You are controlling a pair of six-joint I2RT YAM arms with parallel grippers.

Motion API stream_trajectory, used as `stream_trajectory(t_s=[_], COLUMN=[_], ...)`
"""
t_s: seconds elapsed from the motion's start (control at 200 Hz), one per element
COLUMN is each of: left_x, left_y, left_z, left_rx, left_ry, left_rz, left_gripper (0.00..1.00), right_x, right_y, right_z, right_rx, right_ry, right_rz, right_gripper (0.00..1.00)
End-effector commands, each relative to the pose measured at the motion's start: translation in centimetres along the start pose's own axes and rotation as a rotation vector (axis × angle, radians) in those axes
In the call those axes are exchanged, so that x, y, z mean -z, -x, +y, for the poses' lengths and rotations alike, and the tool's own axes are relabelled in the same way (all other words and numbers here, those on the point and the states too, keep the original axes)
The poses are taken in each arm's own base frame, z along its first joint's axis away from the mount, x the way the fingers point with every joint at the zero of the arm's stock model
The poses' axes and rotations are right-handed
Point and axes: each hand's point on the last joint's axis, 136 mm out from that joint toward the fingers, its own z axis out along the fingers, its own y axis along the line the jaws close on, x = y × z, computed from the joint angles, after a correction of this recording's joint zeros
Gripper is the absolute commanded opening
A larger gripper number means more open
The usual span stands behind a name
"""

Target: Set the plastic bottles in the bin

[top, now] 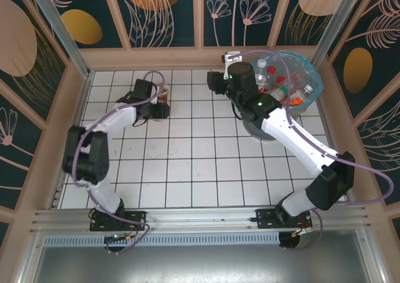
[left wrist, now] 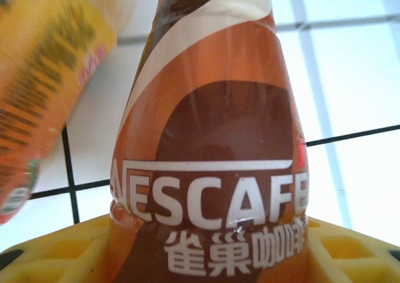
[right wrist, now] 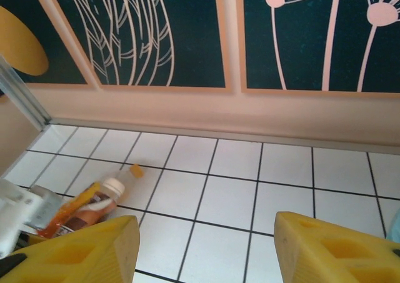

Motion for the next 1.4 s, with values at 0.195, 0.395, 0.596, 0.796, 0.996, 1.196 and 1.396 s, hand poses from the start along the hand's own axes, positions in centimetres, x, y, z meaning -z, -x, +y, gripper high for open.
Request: stream_trajectory(t_s=[0.195,0.395,0.596,0.796,0.996,1.196,1.396], left_x=[17.4,25.3,29.3,32.0,31.6,30.2,29.8], left_y=[6.0,5.0,2.7,1.3,0.3,-0.6,-0.9], left_z=[-6.7,-9.3,-11.0,-12.4,-12.8,-12.6,-13.0], left_rx=[-0.142,-0.243,-0.313,-0.373,-0.391,-0.408,-0.425], left_ry=[-0.250,-0.391,-0.506,-0.593,-0.622,-0.623,-0.653], left_rz=[-0.491,-0.709,-0.779,-0.812,-0.768,-0.730,-0.707], left_gripper=[0.52,0.50,0.50,0.48,0.48,0.46,0.46], right_x=[5.1,9.7,12.5,12.4,14.5,13.6,12.5], right_y=[6.2,8.1,8.8,7.8,7.0,6.3,5.8], right_z=[4.5,8.7,12.2,16.2,20.0,21.7,22.9], right_rx=[-0.113,-0.146,-0.183,-0.147,-0.086,-0.080,-0.069], right_ry=[0.287,0.622,0.892,1.010,1.171,1.185,1.202], right_rz=[-0.180,-0.332,-0.375,-0.283,-0.259,-0.229,-0.203], right_gripper=[0.55,0.51,0.49,0.51,0.56,0.56,0.56])
